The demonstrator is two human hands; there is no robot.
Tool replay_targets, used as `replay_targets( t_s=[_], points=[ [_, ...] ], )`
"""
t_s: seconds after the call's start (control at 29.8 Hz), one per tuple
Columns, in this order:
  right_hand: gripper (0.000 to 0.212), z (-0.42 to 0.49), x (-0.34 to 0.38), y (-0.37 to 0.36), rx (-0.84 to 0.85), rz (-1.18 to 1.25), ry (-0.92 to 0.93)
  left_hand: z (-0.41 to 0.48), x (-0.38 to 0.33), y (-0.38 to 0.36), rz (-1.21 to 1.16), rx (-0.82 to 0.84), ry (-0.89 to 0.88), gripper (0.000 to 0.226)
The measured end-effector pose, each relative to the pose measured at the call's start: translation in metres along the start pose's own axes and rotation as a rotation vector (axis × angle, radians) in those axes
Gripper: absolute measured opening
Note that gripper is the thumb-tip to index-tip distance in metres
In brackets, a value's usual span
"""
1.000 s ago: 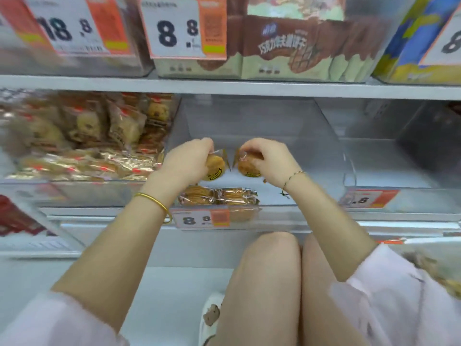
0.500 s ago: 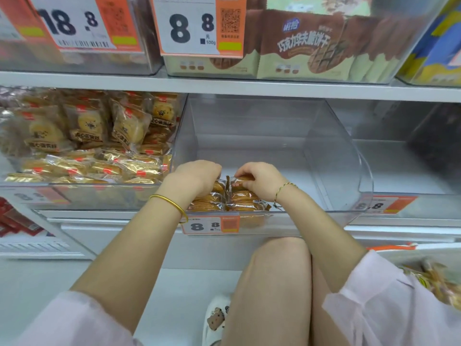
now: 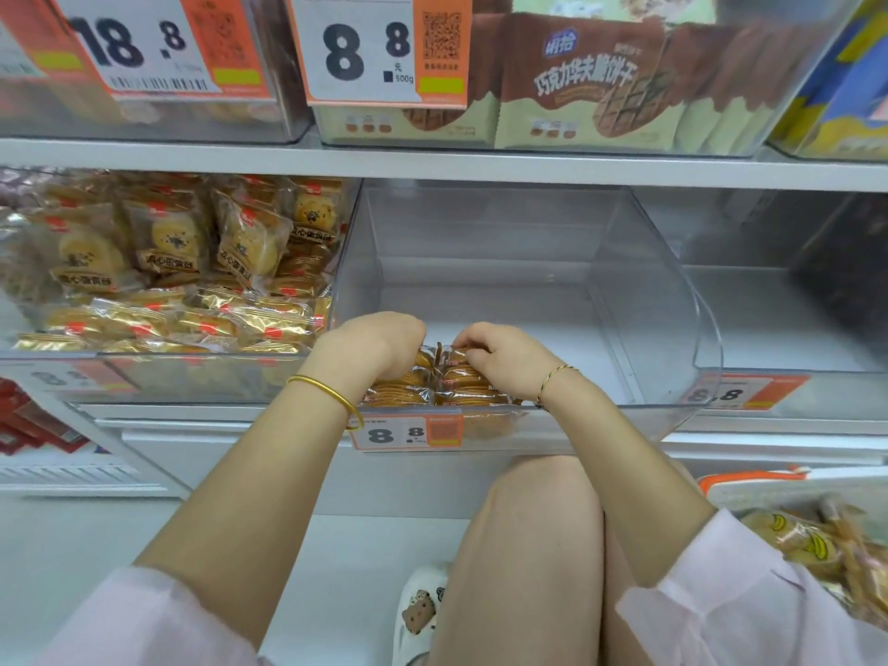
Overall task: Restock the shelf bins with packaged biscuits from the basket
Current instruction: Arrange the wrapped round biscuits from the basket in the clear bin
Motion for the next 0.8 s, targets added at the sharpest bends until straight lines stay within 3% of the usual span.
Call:
replay_targets(
  t_s=[0.44, 0.8],
  points=[
    [0.042, 0.004, 0.006, -0.006, 0.056, -0.156, 0.014, -0.008, -0.001, 0.005, -0.035, -0.081, 0.042, 0.047],
    [0.04, 0.0, 0.004, 0.008, -0.1, -0.192, 0.035, -0.011, 0.002, 0.004, 0.0, -0.109, 0.054, 0.046]
  ],
)
Point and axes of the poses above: each hand's wrist, its own z-axis towards the middle knuckle, its own y-axis out of the back of the hand, x = y × z, the point moved 9 cm from there along z, towards the middle knuckle, and after that the axes turned 8 degrees about -x, right-handed, at the moved point
